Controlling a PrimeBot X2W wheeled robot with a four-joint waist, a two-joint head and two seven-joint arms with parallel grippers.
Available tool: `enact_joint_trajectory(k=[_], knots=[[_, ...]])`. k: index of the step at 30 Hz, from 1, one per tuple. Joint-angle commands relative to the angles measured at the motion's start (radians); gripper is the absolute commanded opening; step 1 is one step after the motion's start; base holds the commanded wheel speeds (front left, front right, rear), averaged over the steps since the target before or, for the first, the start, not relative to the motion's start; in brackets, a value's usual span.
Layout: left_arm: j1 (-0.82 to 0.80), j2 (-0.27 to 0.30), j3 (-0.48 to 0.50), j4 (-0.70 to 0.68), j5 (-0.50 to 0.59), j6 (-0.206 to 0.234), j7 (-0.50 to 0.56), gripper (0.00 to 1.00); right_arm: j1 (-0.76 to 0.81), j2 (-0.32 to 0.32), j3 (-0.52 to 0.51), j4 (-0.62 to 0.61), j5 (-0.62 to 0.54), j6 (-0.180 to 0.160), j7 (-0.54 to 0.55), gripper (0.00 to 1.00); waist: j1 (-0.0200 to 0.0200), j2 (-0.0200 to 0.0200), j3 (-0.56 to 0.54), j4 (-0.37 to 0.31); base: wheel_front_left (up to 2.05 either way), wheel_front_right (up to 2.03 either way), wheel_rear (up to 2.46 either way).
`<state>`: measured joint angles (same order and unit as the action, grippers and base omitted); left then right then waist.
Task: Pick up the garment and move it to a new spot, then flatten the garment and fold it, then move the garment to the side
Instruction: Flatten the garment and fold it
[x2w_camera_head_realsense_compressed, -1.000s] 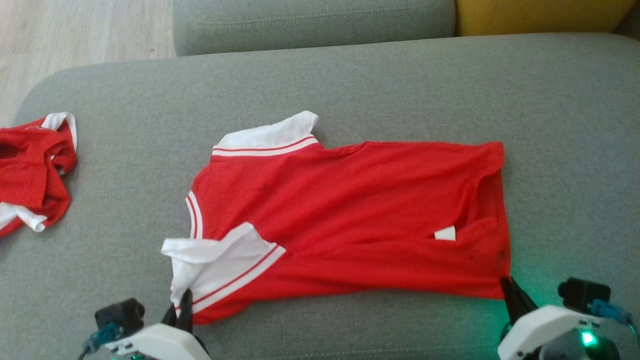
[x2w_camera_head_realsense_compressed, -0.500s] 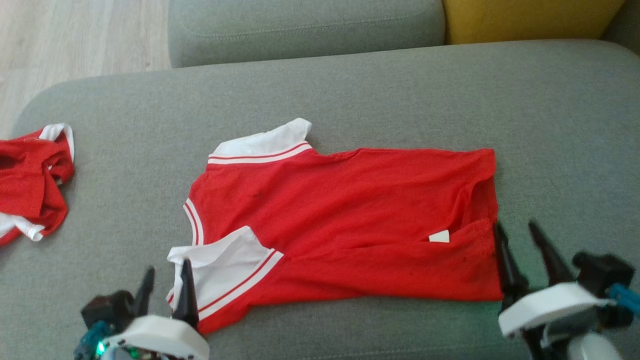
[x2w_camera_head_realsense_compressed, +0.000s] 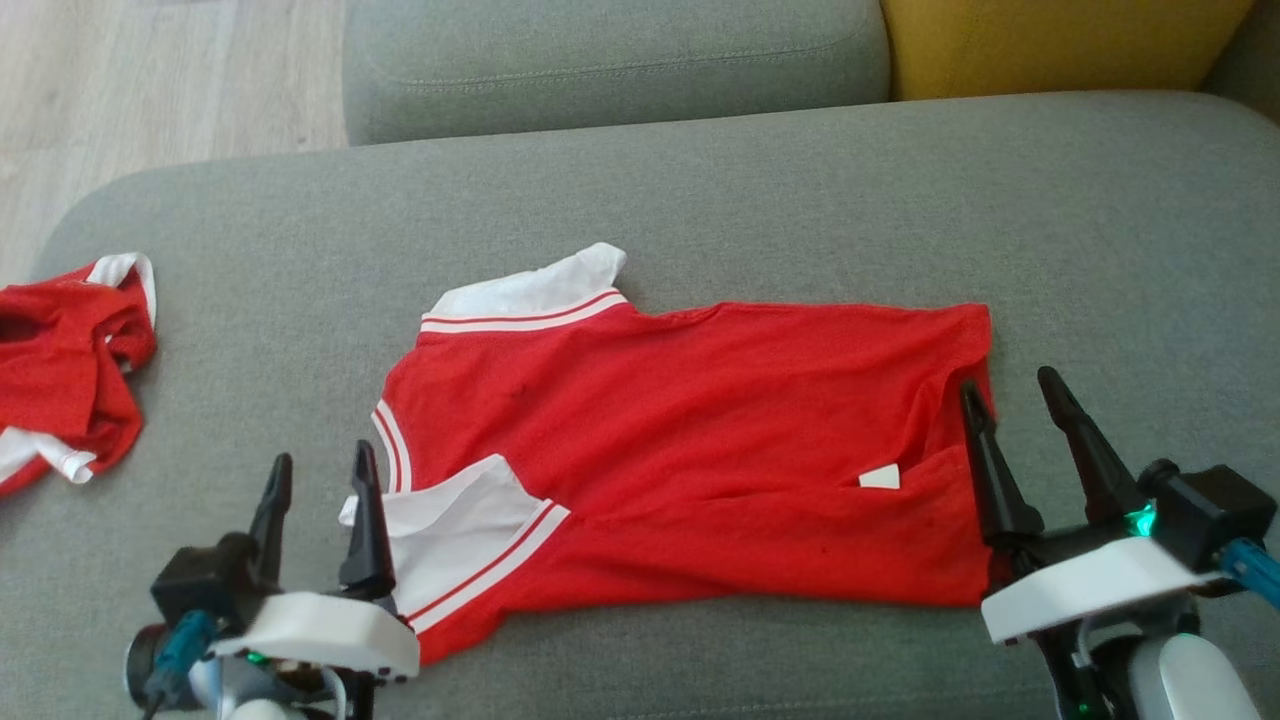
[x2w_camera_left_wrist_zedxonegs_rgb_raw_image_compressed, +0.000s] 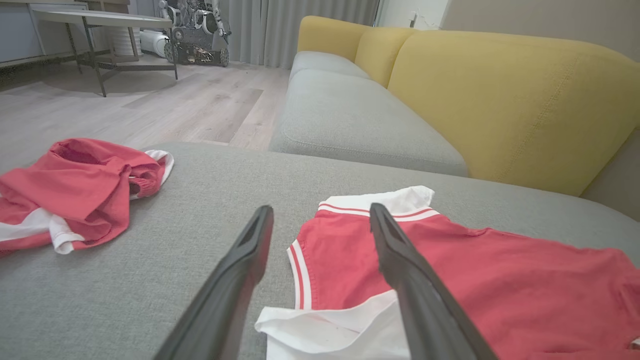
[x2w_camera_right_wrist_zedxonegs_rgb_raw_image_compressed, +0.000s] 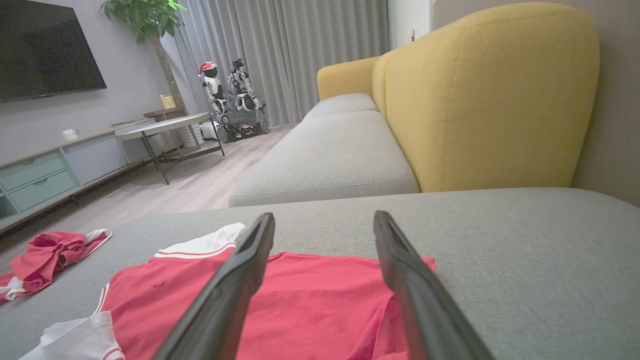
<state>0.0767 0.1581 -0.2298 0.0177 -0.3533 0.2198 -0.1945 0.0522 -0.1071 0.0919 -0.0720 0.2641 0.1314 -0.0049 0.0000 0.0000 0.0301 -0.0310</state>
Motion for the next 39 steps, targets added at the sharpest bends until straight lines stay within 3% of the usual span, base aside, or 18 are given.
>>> enact_joint_trajectory(k=[1, 7, 15, 20, 24, 35, 36, 37, 38, 39], knots=[[-0.054, 0.018, 0.025, -0.035, 0.012, 0.004, 0.0, 1.0, -0.025, -0.007, 0.025, -0.041, 0.001, -0.001, 0.002, 1.0, 0.0, 0.0, 0.004, 0.0, 0.0, 0.0, 0.0], [-0.135, 0.02, -0.011, -0.001, 0.012, -0.037, 0.026, 1.0, -0.038, -0.005, 0.023, -0.045, 0.003, -0.001, 0.012, 1.0, 0.0, 0.0, 0.05, 0.003, 0.0, 0.0, 0.0], [-0.459, 0.0, -0.068, 0.157, 0.027, -0.123, 0.064, 1.0, -0.12, -0.019, 0.035, -0.061, 0.008, -0.001, 0.01, 1.0, 0.0, 0.0, 0.197, -0.011, 0.0, 0.0, 0.0], [-0.64, -0.029, -0.089, 0.315, 0.019, -0.173, 0.074, 1.0, -0.163, -0.024, 0.052, -0.052, 0.017, -0.001, 0.002, 1.0, 0.0, 0.0, 0.267, -0.036, 0.0, 0.0, 0.0], [-0.807, -0.048, -0.117, 0.574, 0.017, -0.224, 0.102, 1.0, -0.198, -0.024, 0.08, -0.022, 0.033, -0.001, -0.011, 1.0, 0.0, 0.0, 0.32, -0.075, 0.0, 0.0, 0.0], [-0.978, -0.061, -0.137, 1.014, 0.009, -0.253, 0.173, 1.0, -0.226, -0.023, 0.076, 0.05, 0.063, -0.001, -0.034, 1.0, 0.0, 0.0, 0.349, -0.11, 0.0, 0.0, 0.0], [-0.986, -0.066, -0.139, 1.037, 0.005, -0.258, 0.184, 0.91, -0.229, -0.023, 0.074, 0.054, 0.065, -0.001, -0.035, 1.0, 0.0, 0.0, 0.349, -0.11, 0.0, 0.0, 0.0], [-0.995, -0.069, -0.143, 1.053, 0.005, -0.259, 0.183, 0.42, -0.232, -0.023, 0.071, 0.058, 0.067, -0.001, -0.036, 1.0, 0.0, 0.0, 0.348, -0.11, 0.0, 0.0, 0.0], [-1.003, -0.071, -0.147, 1.065, 0.008, -0.259, 0.174, 0.0, -0.236, -0.024, 0.068, 0.063, 0.069, -0.001, -0.036, 1.0, 0.0, 0.0, 0.348, -0.11, 0.0, 0.0, 0.0], [-1.009, -0.074, -0.15, 1.077, 0.009, -0.259, 0.165, 0.0, -0.24, -0.026, 0.064, 0.068, 0.071, -0.001, -0.036, 1.0, 0.0, 0.0, 0.346, -0.11, 0.0, 0.0, 0.0]])
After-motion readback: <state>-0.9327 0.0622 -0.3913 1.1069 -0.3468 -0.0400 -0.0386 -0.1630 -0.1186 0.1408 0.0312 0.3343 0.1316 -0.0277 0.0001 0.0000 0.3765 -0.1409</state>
